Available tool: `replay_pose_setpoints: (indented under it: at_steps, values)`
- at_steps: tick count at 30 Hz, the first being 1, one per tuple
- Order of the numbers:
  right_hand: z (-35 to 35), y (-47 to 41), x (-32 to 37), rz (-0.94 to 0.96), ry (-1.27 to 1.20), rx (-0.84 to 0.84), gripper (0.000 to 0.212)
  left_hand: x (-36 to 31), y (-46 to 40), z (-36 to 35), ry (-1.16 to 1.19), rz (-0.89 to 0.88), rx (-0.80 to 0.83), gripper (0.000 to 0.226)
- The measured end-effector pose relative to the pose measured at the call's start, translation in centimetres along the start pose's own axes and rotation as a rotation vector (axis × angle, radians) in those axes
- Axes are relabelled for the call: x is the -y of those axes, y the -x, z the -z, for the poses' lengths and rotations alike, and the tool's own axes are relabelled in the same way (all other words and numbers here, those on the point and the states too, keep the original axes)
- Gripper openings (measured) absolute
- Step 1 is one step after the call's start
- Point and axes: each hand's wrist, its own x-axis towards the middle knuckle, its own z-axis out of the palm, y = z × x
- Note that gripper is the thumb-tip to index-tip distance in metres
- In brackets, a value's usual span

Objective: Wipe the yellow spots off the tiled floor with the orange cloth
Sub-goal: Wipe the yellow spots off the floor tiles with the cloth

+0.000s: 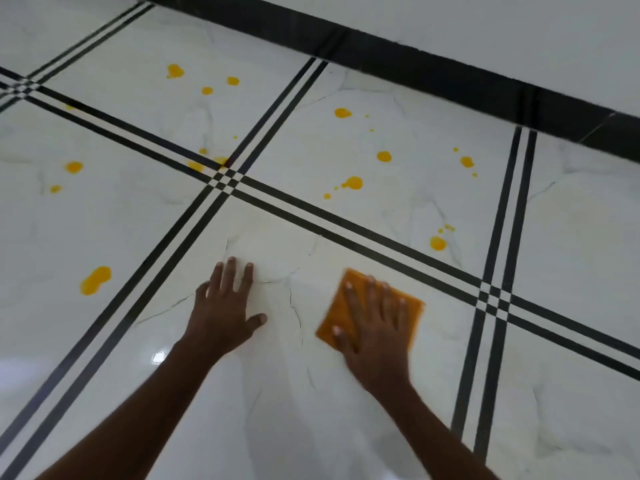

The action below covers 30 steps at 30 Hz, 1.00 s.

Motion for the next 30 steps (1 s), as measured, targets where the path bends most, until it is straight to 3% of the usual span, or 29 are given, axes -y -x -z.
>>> replay_pose_setpoints:
  at_steps: [3,6,11,15,19,23,30]
  values:
    - [1.3,1.5,-5.8,-0.161,0.076,0.004,0.079,-1.2,0.7,-0.9,0.001,-0.1,0.028,0.102]
    - [0.8,-4.5,-4.0,-0.334,0.051,-0.018,0.08,-2.5,0.9,-1.4,0.004,-0.088,0.004,0.104]
    - [-0.1,-11.8,6.2,-0.111,-0.06,0.019,0.085,-2.2,0.1,0.6,-0.079,-0.081,0.171,0.107]
    - [0.9,-10.6,4.7,0.067,-0.117,0.08,0.082,-2.6,-0.9,2.9,-0.082,-0.076,0.327,0.109]
    - [4.1,-13.4,2.6,-0.108,-0.129,-0.024,0.069,-3.4,-0.9,2.4,-0.155,-0.06,0.354,0.119]
    - [5.6,-15.2,2.2,-0.056,-0.074,0.124,0.05,-3.3,-0.9,2.4,-0.131,-0.055,0.364,0.121]
    - [8.8,-14.9,0.0,-0.179,-0.485,0.256,0.021,-3.8,-1.9,3.9,-0.036,-0.014,0.444,0.113]
